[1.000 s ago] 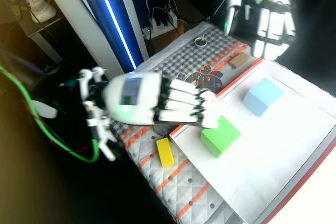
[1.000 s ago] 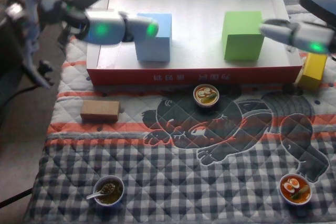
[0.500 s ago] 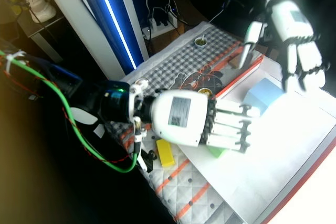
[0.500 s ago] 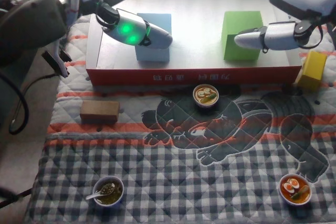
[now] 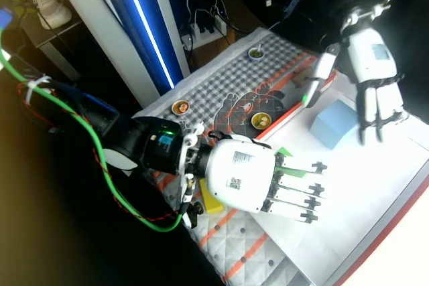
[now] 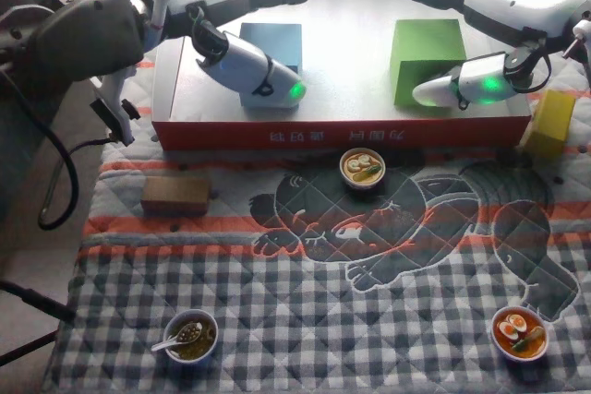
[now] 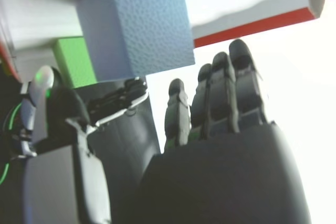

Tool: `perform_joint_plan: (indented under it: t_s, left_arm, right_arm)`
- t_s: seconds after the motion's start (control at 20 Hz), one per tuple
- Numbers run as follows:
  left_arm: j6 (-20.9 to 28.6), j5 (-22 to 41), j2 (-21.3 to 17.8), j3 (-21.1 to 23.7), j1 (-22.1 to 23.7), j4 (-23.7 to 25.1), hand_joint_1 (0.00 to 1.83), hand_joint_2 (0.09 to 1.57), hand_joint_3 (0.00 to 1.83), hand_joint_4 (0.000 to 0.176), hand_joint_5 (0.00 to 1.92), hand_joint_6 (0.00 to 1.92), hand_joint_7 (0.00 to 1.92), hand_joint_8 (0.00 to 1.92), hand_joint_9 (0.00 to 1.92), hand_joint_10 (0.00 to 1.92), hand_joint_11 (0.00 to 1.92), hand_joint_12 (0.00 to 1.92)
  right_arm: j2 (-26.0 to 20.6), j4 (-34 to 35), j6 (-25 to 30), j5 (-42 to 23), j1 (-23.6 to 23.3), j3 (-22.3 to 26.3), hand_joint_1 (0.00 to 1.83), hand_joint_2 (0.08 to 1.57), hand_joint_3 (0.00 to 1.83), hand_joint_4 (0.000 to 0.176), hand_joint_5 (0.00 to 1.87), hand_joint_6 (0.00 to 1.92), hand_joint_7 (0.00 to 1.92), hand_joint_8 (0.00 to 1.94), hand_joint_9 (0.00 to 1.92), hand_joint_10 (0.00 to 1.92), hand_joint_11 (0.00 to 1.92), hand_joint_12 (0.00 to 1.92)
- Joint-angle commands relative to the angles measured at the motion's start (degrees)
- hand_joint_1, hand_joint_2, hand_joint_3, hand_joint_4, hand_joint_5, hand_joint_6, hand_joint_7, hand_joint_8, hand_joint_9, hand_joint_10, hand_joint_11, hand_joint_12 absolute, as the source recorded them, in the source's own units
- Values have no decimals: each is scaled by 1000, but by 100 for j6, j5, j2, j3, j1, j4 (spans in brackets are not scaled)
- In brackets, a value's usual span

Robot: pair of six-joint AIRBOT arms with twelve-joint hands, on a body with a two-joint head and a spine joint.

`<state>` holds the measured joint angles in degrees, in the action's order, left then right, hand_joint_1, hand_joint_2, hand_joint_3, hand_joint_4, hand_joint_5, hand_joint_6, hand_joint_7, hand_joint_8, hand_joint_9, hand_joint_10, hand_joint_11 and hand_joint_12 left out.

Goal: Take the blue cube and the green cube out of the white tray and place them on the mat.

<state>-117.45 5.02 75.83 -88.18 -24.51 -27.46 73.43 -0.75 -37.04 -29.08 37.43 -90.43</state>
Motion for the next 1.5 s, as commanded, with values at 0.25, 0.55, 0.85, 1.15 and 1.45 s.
perform_joint_plan:
  t_s: [0.25,0.55,0.85,1.15,1.45]
  left_arm:
    - [-11,327,101,-166,61,6,987,1043,2,147,394,3,533,6,501,12,83,742]
    - [-11,302,206,-278,72,-93,1270,1202,0,44,684,1,784,1044,770,87,113,1344]
    - [452,1081,-309,420,213,180,1185,1231,2,0,730,1184,800,1457,568,892,187,1327]
    - [2470,2153,-1544,1862,65,2283,1238,1219,0,0,710,1168,836,1401,755,1209,670,1260]
    - [2470,2325,-2353,2932,-617,2744,1222,1220,0,0,794,989,796,1532,759,1410,738,1638]
  right_arm:
    - [53,67,34,-580,-75,-54,1328,1092,0,0,574,6,1008,913,676,292,89,1362]
    - [95,66,35,-580,-74,-95,1342,1130,0,0,558,0,930,1113,797,812,448,1505]
    - [80,-174,313,-976,-202,69,1204,1166,0,0,928,1193,841,1077,744,363,154,1326]
    - [-980,-666,312,-2349,-296,1189,1329,1120,1,0,930,973,983,923,929,1099,698,1364]
    - [-1727,-918,307,-2988,462,2049,1271,1088,0,0,1008,726,1094,1010,940,904,606,1537]
